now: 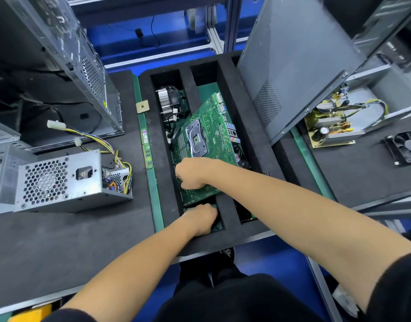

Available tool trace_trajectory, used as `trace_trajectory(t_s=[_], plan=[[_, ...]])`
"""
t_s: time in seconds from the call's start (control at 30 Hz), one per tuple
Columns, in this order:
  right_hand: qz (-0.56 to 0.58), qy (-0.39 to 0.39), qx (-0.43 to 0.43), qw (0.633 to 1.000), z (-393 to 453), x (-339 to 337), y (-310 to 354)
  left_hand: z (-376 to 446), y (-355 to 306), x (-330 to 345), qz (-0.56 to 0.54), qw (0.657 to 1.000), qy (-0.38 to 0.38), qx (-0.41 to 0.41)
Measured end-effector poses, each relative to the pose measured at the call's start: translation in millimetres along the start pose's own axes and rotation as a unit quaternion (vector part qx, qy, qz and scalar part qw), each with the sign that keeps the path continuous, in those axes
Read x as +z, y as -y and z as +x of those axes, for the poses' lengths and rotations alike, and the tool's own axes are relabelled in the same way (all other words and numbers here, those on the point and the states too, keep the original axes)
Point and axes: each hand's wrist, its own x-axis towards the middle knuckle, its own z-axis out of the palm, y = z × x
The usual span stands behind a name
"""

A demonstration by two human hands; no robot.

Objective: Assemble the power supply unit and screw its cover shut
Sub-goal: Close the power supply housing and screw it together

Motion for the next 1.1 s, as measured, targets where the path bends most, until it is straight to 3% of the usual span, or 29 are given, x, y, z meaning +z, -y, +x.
trace_trajectory(t_s=[0.13,0.27,0.43,0.57,0.7,0.77,0.97,1.1], plan=[[0.025,0.01,0.016,1.0,0,-11,4,-14,2,-18,-0.035,0.999,0.011,0.018],[0.039,-0.013,0.03,0.999,0,-32,14,-41,19,-50,-0.174,0.984,0.019,0.037],[0.068,-0.096,0.035,0.992,-6,-68,33,-78,54,-92,-0.203,0.968,-0.139,-0.05],[0.149,-0.199,0.056,0.967,-12,-101,40,-108,69,-116,-0.276,0.918,-0.267,-0.099],[0.227,-0.305,0.07,0.922,-25,-130,55,-140,83,-145,-0.342,0.833,-0.409,-0.15],[0.257,-0.355,0.058,0.897,-32,-143,69,-156,94,-154,-0.366,0.802,-0.453,-0.133],[0.292,-0.398,-0.051,0.868,-38,-182,131,-208,132,-148,-0.399,0.758,-0.514,-0.052],[0.297,-0.455,-0.038,0.839,-19,-197,183,-243,178,-128,-0.432,0.726,-0.535,-0.03]])
